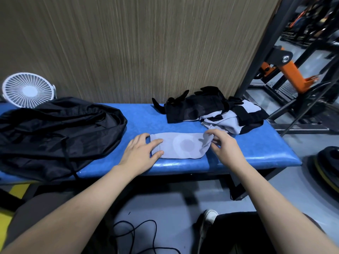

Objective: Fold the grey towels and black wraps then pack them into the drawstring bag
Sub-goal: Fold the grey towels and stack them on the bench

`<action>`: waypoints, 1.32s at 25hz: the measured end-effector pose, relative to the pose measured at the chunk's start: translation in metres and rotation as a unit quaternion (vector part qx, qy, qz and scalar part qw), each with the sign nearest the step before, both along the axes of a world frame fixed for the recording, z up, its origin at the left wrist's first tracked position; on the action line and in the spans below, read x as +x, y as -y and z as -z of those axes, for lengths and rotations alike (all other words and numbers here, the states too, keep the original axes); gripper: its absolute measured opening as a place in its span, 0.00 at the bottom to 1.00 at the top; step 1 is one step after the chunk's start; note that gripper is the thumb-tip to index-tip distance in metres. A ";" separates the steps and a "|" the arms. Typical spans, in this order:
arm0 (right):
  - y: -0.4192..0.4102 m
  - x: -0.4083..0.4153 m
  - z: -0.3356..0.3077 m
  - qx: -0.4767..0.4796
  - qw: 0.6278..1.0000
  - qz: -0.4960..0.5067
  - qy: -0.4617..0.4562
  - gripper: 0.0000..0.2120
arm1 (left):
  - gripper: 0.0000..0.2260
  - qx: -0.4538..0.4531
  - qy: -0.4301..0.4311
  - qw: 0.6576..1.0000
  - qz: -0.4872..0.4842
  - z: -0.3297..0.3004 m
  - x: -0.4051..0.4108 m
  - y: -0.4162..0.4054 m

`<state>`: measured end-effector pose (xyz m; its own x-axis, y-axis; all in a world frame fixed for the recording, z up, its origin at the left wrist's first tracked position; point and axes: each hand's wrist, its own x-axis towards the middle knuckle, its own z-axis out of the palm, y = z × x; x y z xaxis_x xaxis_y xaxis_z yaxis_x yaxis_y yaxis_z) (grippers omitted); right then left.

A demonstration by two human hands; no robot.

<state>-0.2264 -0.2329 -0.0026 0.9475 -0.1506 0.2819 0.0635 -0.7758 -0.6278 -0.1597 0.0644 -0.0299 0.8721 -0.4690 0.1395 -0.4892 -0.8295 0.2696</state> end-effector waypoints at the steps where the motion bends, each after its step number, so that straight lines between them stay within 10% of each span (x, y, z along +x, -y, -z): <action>1: -0.003 0.000 -0.001 0.010 1.000 0.005 -0.025 0.19 | 0.22 -0.002 -0.005 1.000 0.002 -0.001 0.000 0.000; 12: -0.052 0.013 -0.012 -0.328 0.937 -0.043 0.108 0.10 | 0.21 -0.048 0.030 0.997 -0.048 -0.005 0.006 -0.004; 26: -0.138 0.047 0.002 -0.423 0.890 -0.108 0.135 0.14 | 0.10 -0.067 0.005 0.997 -0.024 -0.011 0.004 -0.005; 33: -0.141 0.049 0.016 -0.381 0.913 -0.084 0.121 0.19 | 0.21 -0.106 -0.028 0.994 -0.031 -0.018 0.003 -0.005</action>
<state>-0.1779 -0.0919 -0.0188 0.8359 0.3173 0.4479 0.2864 -0.9482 0.1372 -0.1568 0.0695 -0.0121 0.9074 -0.3803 0.1790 -0.4186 -0.7790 0.4669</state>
